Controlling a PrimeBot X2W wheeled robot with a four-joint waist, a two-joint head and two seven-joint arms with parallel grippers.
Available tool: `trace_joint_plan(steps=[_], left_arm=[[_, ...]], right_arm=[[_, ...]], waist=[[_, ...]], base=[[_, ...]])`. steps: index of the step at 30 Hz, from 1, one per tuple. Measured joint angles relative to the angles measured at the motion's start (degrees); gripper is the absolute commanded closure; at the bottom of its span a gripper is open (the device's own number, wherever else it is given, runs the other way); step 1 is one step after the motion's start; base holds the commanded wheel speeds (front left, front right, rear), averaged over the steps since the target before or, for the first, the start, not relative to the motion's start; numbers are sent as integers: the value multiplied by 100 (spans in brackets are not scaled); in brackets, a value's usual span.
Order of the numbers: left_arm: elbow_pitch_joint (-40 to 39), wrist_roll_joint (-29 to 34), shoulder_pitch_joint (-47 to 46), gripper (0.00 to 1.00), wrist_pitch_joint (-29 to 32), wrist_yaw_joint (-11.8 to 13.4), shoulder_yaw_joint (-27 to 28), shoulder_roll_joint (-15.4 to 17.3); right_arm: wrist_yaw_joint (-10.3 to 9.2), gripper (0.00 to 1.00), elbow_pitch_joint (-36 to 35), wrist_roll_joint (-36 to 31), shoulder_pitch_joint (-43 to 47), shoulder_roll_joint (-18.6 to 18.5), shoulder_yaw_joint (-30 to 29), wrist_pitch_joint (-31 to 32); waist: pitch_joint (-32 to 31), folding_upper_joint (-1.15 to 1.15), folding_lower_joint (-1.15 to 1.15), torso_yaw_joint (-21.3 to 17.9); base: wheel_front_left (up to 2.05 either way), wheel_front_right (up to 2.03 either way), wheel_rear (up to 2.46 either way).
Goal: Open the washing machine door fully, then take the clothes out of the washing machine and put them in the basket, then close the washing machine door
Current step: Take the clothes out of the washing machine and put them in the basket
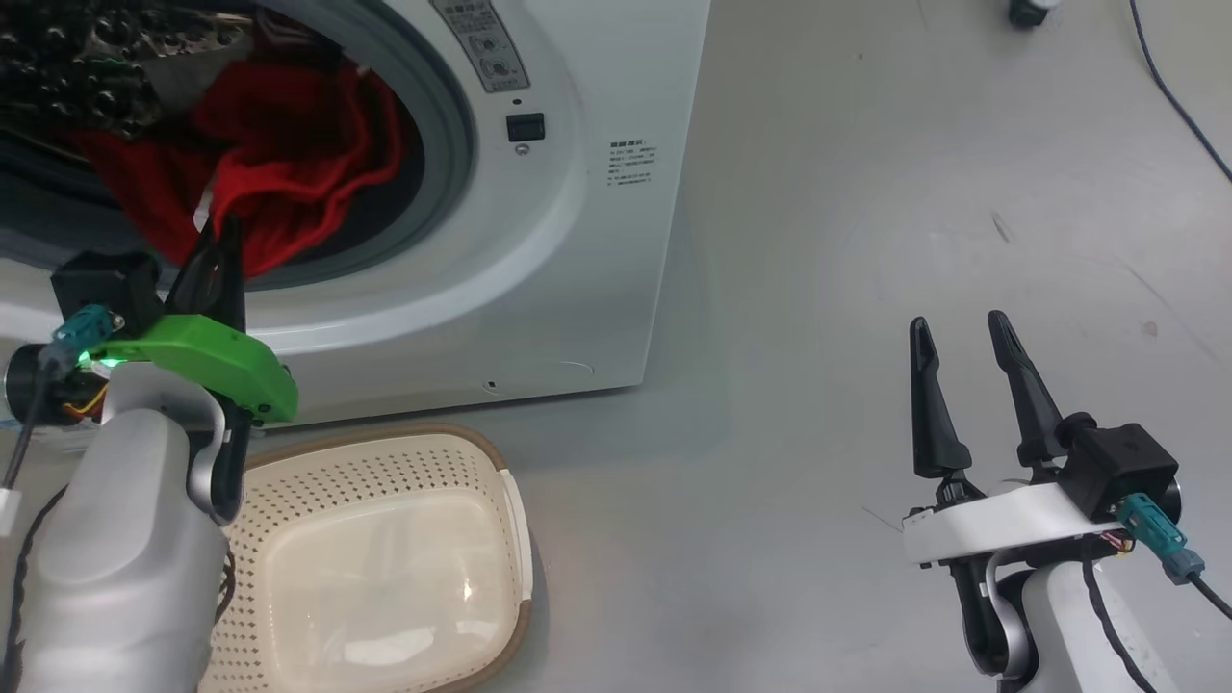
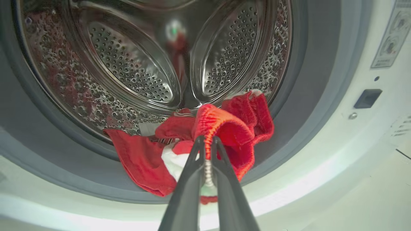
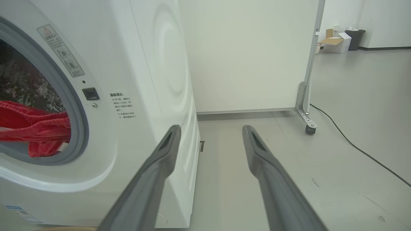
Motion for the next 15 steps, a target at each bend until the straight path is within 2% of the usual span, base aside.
trace_joint_plan(steps=[15], left_arm=[[-1078, -8, 627, 100, -307, -44, -98, -93]], right_arm=[[75, 0, 11, -14, 305, -45, -133, 0]], waist=[[-609, 0, 0, 592]], base=[[0, 0, 0]])
